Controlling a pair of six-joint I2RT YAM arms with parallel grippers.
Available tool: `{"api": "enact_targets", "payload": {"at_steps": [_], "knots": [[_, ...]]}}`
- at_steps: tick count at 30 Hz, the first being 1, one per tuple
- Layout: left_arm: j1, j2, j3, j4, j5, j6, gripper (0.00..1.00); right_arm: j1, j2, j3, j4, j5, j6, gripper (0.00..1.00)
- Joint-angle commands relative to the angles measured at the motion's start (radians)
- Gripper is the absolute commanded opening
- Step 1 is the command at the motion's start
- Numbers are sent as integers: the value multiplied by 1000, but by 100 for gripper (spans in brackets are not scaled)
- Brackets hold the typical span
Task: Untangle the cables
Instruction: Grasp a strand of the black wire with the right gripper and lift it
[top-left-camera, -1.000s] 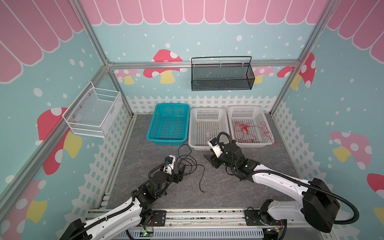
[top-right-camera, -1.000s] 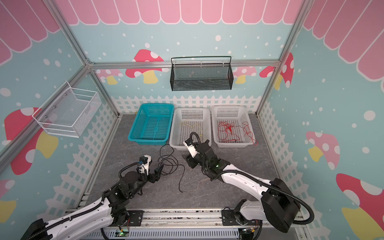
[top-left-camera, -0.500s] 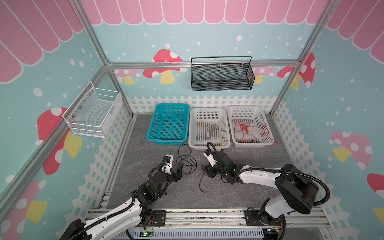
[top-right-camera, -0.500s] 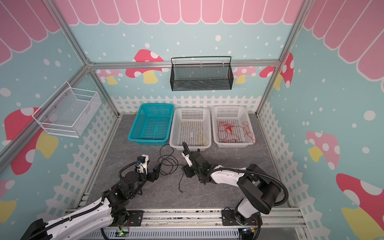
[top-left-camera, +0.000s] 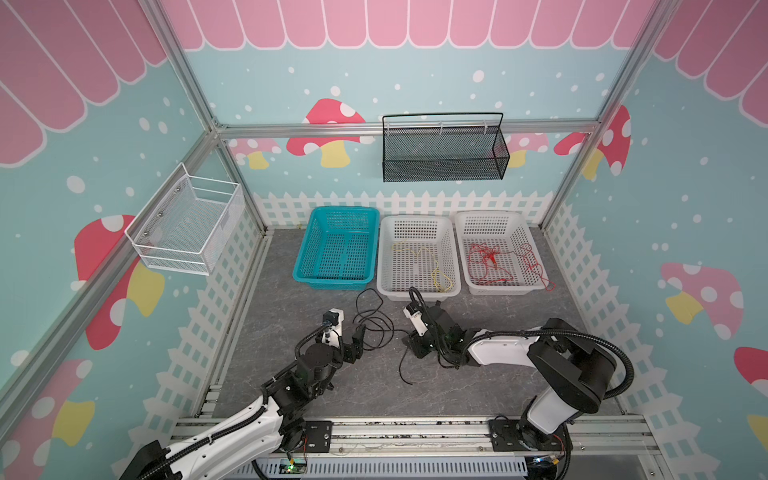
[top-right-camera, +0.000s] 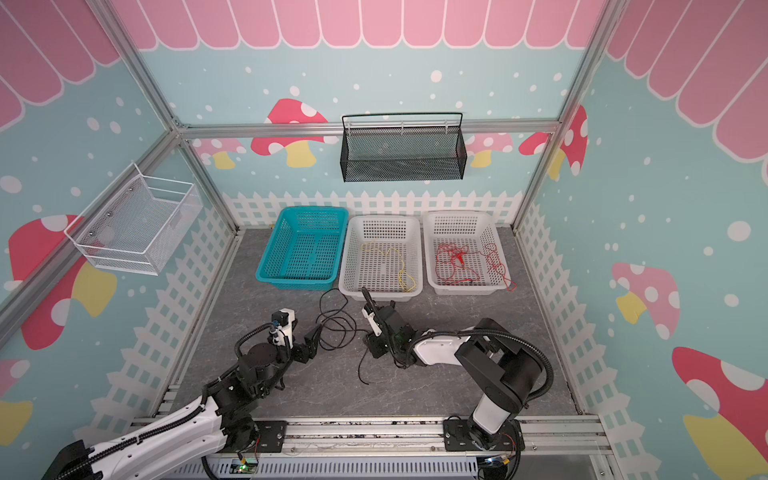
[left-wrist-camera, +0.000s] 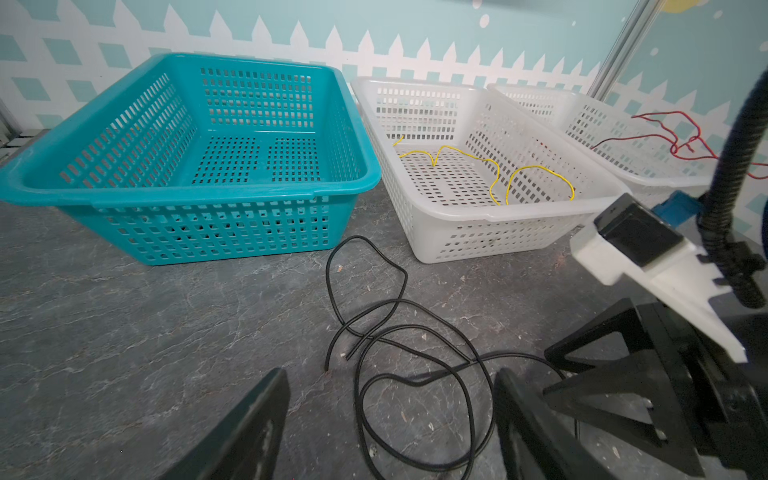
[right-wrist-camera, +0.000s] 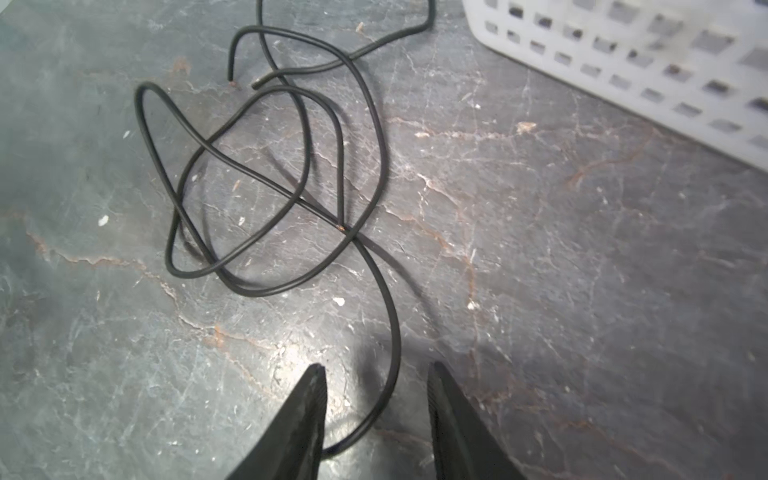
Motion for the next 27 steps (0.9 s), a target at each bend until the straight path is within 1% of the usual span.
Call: {"api": "enact_targets", "payload": {"at_steps": [1,2,3,6,8,11,13,15,17,18,22,27], "knots": [[-5,1,20,-22,-13,-16,77,5,-8,32,41,-25,-12,14],[-5,3,24,-26,-13,-17,77,5,-20,36,33,-11,-19,4],[-5,6,28,-29,-12,-17,77,5,-34,36,27,2,-28,0],[-3,13,37,-38,-12,-15,77,5,-97,46,-16,58,-69,0],[-3,17,38,-34,-7,-6,77,5,-153,57,-62,125,-108,0],[-3,25,42,-29,-12,2,77,5,-258,64,-109,231,-175,0],[-3,31,49,-30,-12,6,77,5,-334,59,-114,267,-226,0],[-3,35,52,-27,-13,9,77,5,-407,55,-112,233,-288,0],[-2,41,55,-22,-10,12,77,5,-487,43,-94,119,-366,0],[-2,43,56,-21,-10,15,77,5,-515,42,-94,95,-380,0],[-2,56,69,-18,-10,25,77,5,-596,44,-117,92,-422,0],[-2,69,70,21,19,61,77,5,-615,67,-148,73,-429,0]]}}
